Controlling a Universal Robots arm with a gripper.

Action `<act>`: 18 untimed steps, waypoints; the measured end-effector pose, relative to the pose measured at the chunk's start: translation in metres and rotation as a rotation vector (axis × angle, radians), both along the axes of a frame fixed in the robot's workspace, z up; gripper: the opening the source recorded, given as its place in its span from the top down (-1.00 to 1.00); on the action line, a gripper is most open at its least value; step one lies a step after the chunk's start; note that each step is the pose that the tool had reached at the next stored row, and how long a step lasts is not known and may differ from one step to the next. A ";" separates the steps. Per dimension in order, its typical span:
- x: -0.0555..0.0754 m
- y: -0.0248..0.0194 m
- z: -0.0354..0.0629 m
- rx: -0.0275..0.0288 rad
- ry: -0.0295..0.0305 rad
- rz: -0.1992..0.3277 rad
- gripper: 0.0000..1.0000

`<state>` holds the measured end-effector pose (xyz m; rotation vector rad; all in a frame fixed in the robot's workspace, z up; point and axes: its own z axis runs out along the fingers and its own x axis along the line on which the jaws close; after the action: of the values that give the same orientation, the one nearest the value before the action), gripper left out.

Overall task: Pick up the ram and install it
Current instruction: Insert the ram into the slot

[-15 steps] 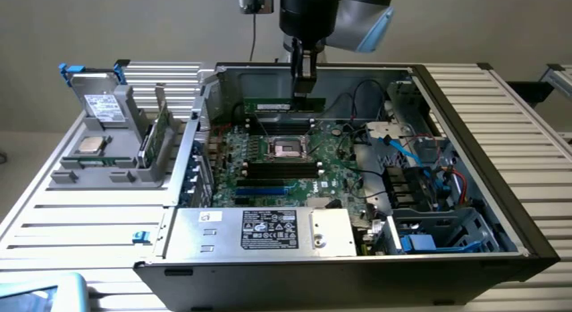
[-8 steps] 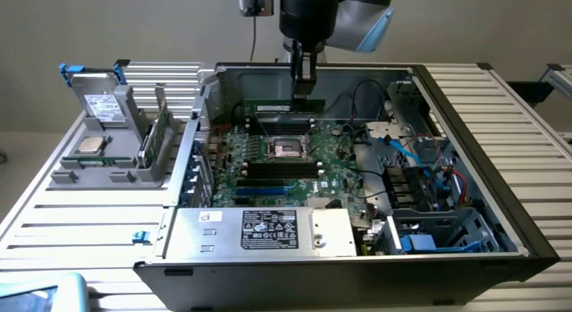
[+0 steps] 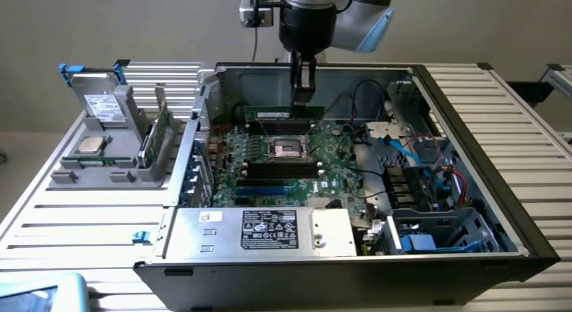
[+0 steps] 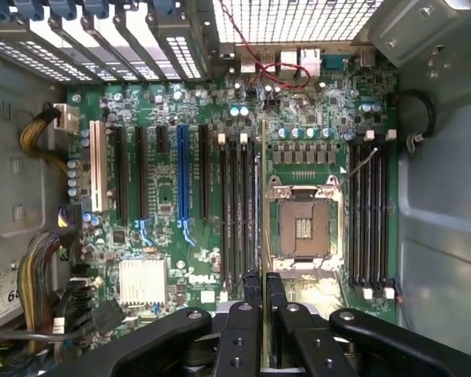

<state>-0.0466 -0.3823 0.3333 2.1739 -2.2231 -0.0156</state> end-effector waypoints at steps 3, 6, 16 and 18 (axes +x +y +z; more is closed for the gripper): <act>0.000 -0.0004 -0.0054 -0.0012 0.0000 0.000 0.72; 0.000 -0.0018 -0.0108 -0.0019 0.0001 0.000 0.72; -0.002 -0.0139 -0.0281 -0.0031 0.0000 0.000 0.72; -0.002 -0.0152 -0.0319 -0.0033 0.0000 0.000 0.72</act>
<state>-0.0485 -0.3975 0.3013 2.1720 -2.2216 -0.0119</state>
